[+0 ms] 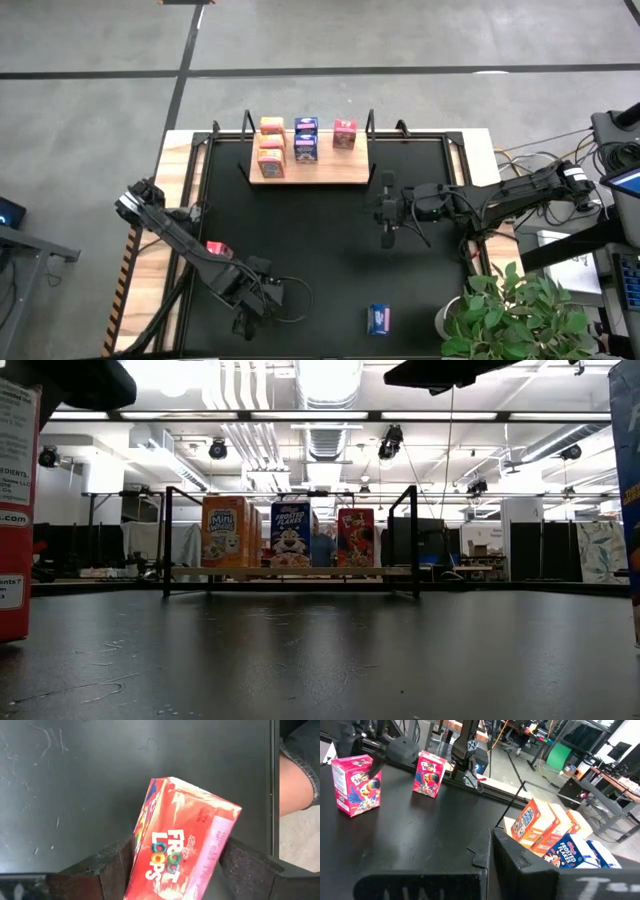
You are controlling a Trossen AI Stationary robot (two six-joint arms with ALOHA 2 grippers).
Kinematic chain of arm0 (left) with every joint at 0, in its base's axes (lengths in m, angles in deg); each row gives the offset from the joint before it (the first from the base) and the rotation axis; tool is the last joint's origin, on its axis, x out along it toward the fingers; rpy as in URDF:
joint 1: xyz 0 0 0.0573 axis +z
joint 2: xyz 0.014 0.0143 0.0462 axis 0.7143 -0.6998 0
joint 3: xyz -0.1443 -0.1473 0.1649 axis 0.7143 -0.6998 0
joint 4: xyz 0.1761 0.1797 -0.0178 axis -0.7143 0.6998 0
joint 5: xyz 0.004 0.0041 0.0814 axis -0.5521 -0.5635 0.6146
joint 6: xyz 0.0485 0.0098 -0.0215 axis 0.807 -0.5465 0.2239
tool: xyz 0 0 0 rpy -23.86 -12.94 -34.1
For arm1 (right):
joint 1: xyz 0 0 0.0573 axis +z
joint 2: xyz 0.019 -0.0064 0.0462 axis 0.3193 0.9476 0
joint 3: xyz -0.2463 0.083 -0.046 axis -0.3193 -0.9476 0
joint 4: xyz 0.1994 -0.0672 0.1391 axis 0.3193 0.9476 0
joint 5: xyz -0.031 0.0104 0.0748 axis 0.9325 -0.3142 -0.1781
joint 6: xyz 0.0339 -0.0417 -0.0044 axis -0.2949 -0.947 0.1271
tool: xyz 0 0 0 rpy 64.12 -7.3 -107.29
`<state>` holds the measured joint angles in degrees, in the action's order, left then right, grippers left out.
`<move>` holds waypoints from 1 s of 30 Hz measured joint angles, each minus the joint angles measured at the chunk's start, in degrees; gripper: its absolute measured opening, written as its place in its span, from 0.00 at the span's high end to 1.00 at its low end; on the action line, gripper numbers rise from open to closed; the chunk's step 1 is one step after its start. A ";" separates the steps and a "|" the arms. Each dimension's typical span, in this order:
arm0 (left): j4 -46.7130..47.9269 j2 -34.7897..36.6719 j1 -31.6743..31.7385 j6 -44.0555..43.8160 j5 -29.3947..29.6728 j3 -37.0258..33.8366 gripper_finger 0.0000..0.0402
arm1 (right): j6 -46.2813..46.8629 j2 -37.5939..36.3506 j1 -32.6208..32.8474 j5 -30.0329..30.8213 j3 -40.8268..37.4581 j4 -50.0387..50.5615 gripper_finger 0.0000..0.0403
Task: Stack cereal on shelf
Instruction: Put the bottom red cereal box on the shelf aligned with other red cereal box
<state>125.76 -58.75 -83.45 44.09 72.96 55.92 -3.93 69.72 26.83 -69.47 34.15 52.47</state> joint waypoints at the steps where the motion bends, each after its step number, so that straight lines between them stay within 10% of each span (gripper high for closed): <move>1: -0.44 0.00 -0.03 -0.06 -0.04 -0.34 0.36 | 0.01 0.00 0.00 0.00 -0.01 0.00 0.97; 18: 1.56 0.33 -0.30 -0.16 -0.25 0.94 0.61 | 0.39 0.02 0.00 0.02 -0.01 0.02 0.97; 30: 10.19 0.70 12.14 18.75 6.22 13.99 0.62 | -0.72 0.00 0.00 0.04 -0.01 2.66 0.97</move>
<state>135.95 -58.05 -71.31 62.84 79.18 69.91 -4.65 69.72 26.83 -69.43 34.13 55.14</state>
